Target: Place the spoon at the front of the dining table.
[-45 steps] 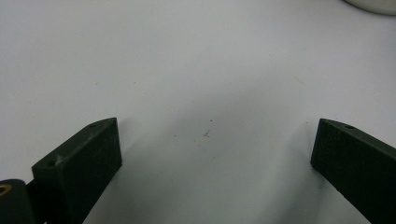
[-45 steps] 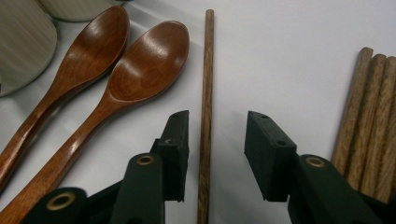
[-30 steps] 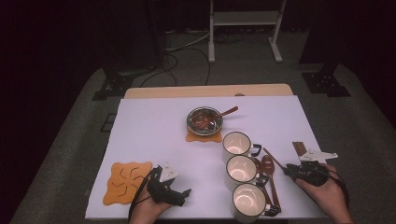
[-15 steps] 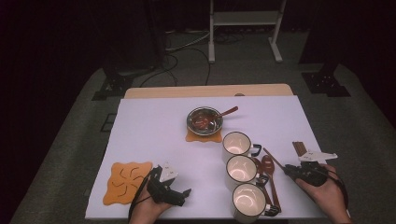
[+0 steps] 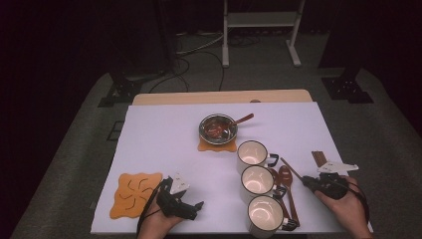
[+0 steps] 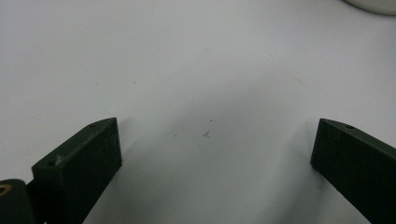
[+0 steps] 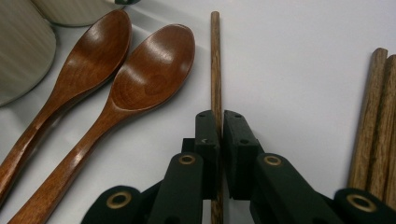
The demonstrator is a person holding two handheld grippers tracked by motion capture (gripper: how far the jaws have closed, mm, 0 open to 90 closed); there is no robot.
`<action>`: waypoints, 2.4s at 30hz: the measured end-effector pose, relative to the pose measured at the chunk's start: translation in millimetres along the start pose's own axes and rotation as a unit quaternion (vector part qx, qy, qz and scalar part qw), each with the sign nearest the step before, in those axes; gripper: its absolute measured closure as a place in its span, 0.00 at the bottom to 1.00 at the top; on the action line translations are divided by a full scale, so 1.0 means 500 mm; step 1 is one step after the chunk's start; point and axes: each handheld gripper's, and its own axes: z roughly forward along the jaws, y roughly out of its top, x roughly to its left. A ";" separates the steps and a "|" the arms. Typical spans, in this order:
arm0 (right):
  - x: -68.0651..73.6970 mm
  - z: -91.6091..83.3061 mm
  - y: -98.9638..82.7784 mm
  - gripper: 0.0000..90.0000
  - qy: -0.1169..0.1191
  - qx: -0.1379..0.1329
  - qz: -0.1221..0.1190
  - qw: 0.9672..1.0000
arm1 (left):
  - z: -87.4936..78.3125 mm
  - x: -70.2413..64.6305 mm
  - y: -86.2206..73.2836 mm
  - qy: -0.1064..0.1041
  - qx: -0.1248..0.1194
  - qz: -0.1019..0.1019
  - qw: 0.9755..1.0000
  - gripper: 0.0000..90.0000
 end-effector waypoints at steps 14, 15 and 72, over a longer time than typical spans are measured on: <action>-0.001 0.002 0.003 0.94 -0.003 -0.003 0.020 1.000 | 0.000 0.000 0.000 0.000 0.000 0.000 1.000 0.01; -0.001 0.002 0.005 0.94 -0.004 -0.005 0.019 1.000 | 0.000 0.000 0.000 0.000 0.000 0.000 1.000 0.01; -0.017 -0.012 0.079 0.94 -0.002 -0.045 0.012 0.999 | 0.000 0.000 0.000 0.000 -0.001 -0.001 1.000 0.01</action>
